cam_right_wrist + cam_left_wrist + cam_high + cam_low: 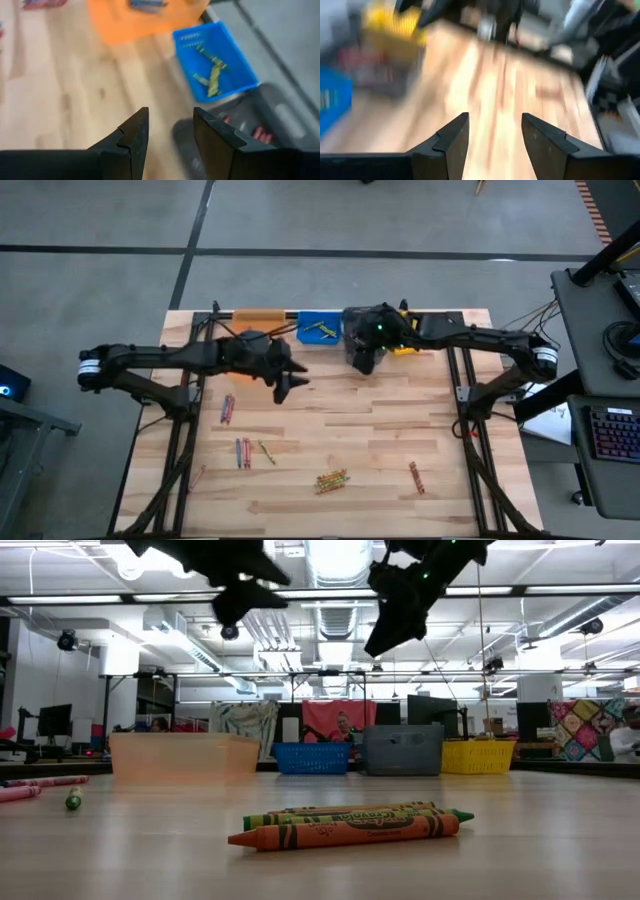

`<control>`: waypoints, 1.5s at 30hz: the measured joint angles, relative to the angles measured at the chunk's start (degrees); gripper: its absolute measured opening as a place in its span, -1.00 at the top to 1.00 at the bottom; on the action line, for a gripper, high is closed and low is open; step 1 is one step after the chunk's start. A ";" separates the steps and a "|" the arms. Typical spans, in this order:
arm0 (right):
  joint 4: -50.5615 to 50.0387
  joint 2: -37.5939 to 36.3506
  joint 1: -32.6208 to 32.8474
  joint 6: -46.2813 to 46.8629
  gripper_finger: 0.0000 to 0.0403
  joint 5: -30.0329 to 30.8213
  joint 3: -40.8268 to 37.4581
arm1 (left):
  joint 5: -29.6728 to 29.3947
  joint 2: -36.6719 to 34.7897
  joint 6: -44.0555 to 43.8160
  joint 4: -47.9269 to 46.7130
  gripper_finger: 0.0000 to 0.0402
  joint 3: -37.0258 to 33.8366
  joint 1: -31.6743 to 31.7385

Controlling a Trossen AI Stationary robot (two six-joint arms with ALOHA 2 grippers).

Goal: Sort crayons
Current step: Put the green crayon into the blue bin

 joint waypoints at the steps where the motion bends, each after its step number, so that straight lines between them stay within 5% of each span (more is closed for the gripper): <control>1: -1.53 -0.29 1.08 0.48 0.29 0.04 0.00 | -0.01 -0.14 -1.22 -5.86 0.18 1.56 -0.45; 6: -7.66 -1.44 6.81 5.07 0.29 -0.23 0.00 | -0.45 0.19 -6.34 -30.04 0.18 8.30 -3.72; 12: -9.25 -1.65 13.67 7.86 0.29 -0.21 0.00 | -0.50 1.27 -8.73 -43.58 0.18 9.90 -11.74; 19: -9.22 -1.76 19.83 10.32 0.29 -0.05 -0.32 | -4.13 1.37 -0.50 -39.64 0.18 4.50 -24.06; 27: -6.75 -1.85 26.87 14.20 0.29 0.22 -5.60 | -6.49 2.36 -0.18 -32.45 0.18 -0.67 -31.17; 45: 5.56 -2.59 31.53 18.15 0.29 0.37 -17.75 | -10.64 18.76 7.89 -24.87 0.18 -5.18 -34.51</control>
